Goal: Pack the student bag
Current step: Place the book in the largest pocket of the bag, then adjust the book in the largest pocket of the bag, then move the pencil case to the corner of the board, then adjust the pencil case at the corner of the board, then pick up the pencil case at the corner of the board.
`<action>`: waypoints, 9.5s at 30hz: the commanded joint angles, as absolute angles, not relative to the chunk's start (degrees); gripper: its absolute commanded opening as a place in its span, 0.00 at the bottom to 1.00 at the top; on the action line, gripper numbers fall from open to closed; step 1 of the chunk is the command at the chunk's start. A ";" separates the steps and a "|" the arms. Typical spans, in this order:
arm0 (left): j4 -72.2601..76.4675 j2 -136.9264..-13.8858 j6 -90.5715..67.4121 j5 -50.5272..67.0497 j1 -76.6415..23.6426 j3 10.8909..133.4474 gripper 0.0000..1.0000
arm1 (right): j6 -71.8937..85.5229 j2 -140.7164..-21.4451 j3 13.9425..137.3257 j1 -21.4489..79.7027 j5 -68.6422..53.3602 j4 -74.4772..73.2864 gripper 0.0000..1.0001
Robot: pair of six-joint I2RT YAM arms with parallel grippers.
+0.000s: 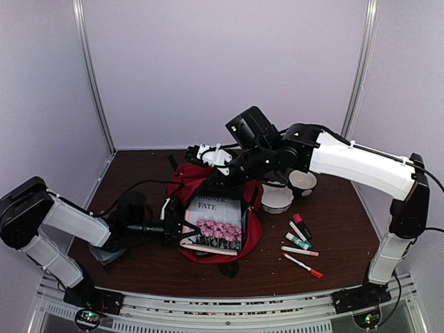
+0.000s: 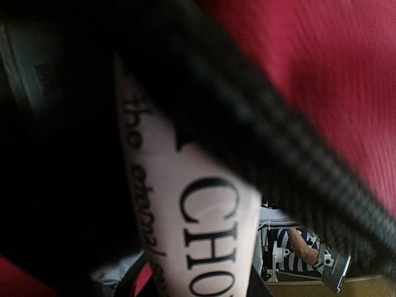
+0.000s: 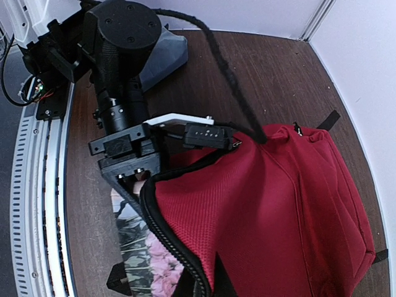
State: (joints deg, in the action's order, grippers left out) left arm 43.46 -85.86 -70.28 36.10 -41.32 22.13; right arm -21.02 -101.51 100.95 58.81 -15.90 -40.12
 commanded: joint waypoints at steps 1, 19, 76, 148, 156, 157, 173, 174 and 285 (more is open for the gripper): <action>50.28 -87.33 -68.95 33.23 -38.17 23.60 0.26 | -20.57 -99.35 100.59 59.94 -20.03 -37.50 0.00; 44.36 -102.20 -66.56 29.36 -35.92 42.44 0.30 | -21.05 -100.55 102.00 60.74 -20.89 -37.96 0.00; 35.89 -98.31 -68.56 -13.18 -56.78 37.85 0.00 | -18.54 -101.71 100.54 59.47 -21.80 -37.81 0.00; -54.29 -56.38 -46.22 -14.95 -13.54 42.64 0.60 | -16.09 -109.64 92.74 52.04 -37.22 -37.51 0.37; -48.32 -67.38 -44.40 -12.66 -13.48 42.49 0.33 | -16.27 -108.48 92.72 52.03 -37.74 -37.70 0.37; -47.58 -67.52 -44.57 -11.73 -13.53 42.08 0.30 | -16.27 -108.40 92.72 51.98 -37.74 -37.70 0.37; -43.63 -71.11 -51.15 -9.07 -35.28 44.73 0.00 | -15.80 -108.32 92.36 52.04 -37.79 -37.09 0.36; -43.46 -72.13 -51.73 -8.99 -36.31 44.81 0.00 | -15.74 -108.36 92.37 51.97 -37.87 -37.09 0.35; -50.90 -67.21 -37.51 11.19 -26.20 53.82 0.00 | -15.08 -109.33 94.51 51.83 -38.15 -38.25 0.01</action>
State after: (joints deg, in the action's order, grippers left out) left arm -45.91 -71.83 -38.76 13.67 -26.55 48.42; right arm -15.77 -110.13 91.68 51.99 -37.78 -37.23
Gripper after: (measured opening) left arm 0.027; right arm 0.060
